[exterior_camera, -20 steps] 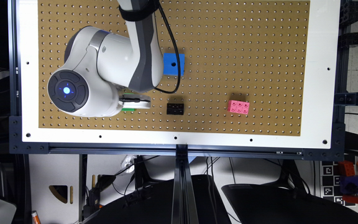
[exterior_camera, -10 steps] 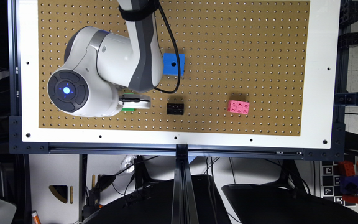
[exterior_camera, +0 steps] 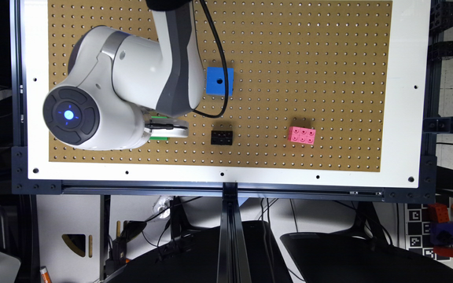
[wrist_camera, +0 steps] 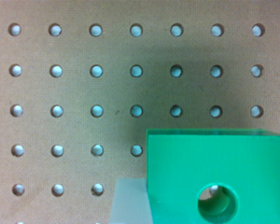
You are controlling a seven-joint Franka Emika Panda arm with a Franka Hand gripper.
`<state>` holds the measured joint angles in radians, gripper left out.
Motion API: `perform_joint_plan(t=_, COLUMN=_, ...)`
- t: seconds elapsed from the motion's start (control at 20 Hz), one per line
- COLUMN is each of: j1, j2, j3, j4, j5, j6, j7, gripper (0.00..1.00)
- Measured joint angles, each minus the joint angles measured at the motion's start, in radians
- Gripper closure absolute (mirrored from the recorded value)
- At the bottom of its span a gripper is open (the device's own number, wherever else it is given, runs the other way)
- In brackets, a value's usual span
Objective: Pick up green block.
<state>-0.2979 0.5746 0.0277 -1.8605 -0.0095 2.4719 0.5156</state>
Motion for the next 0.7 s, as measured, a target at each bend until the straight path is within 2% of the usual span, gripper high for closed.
perform_joint_plan(t=0.25, j1=0.000, j2=-0.053, j3=0.000, j4=0.000, j5=0.0000, j6=-0.054, j7=0.000, gripper=1.00)
perform_joint_plan(t=0.5, j1=0.000, j2=-0.148, j3=0.000, j4=0.000, j5=0.0000, j6=-0.152, j7=0.000, gripper=1.00)
perform_joint_plan(t=0.7, j1=0.000, j2=-0.146, j3=0.000, j4=-0.001, j5=0.0000, j6=-0.155, j7=0.000, gripper=1.00)
